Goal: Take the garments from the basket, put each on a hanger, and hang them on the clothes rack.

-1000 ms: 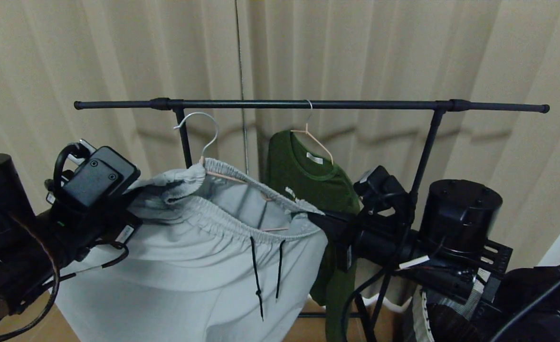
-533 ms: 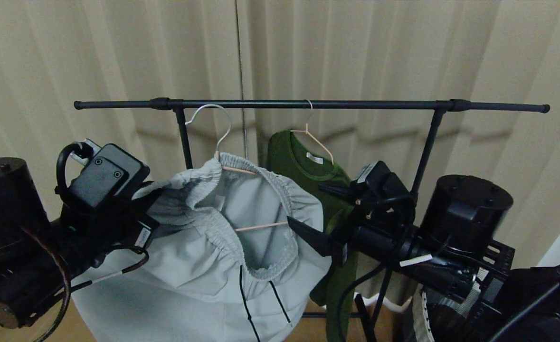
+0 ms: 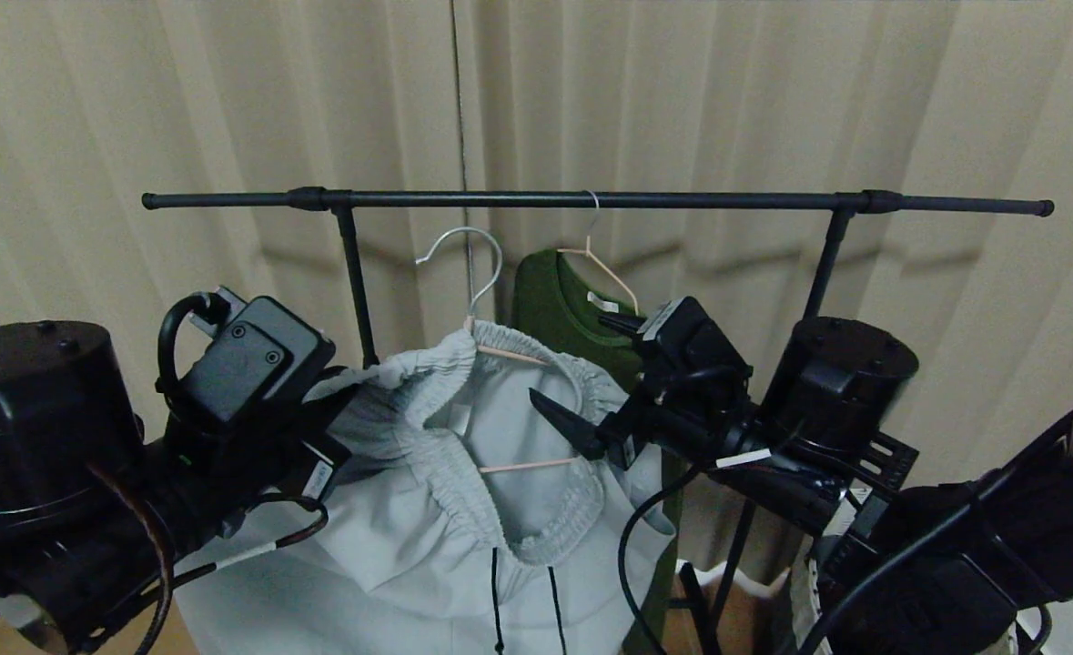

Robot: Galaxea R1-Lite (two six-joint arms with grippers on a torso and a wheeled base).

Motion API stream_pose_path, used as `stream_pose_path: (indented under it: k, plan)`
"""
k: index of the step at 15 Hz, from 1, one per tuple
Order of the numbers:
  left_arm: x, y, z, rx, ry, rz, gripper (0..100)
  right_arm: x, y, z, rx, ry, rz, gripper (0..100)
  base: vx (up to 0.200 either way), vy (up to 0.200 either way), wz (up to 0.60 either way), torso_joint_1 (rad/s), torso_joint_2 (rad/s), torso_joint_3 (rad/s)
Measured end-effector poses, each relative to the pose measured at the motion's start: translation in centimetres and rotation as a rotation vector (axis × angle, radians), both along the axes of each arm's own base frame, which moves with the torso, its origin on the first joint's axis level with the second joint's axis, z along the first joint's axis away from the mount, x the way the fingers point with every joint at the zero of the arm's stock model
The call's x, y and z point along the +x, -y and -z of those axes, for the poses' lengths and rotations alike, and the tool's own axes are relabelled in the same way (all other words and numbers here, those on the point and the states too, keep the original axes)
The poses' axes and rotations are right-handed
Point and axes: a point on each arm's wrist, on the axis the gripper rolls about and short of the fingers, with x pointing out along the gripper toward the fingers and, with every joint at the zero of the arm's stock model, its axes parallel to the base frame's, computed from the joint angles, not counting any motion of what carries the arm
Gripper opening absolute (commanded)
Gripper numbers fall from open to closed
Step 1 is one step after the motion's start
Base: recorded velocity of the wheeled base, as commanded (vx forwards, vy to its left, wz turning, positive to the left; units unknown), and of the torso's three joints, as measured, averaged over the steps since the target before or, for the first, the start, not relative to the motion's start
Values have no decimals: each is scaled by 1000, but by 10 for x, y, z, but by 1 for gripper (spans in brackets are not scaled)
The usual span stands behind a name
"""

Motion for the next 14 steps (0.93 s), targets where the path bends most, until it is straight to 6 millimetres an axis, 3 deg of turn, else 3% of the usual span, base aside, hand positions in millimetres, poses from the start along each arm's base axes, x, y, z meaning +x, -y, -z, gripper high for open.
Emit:
stream_pose_path:
  k: [7, 8, 14]
  plan:
    - [-17, 12, 5, -23, 48, 133, 0, 18, 16, 7, -43, 0, 69, 100, 0, 0, 0, 0, 0, 0]
    - [-18, 13, 5, -23, 49, 141, 0, 18, 16, 7, -43, 0, 70, 0, 0, 0, 0, 0, 0, 0]
    - [-18, 13, 4, -30, 54, 157, 0, 18, 16, 9, -46, -7, 68, 0, 0, 0, 0, 0, 0, 0]
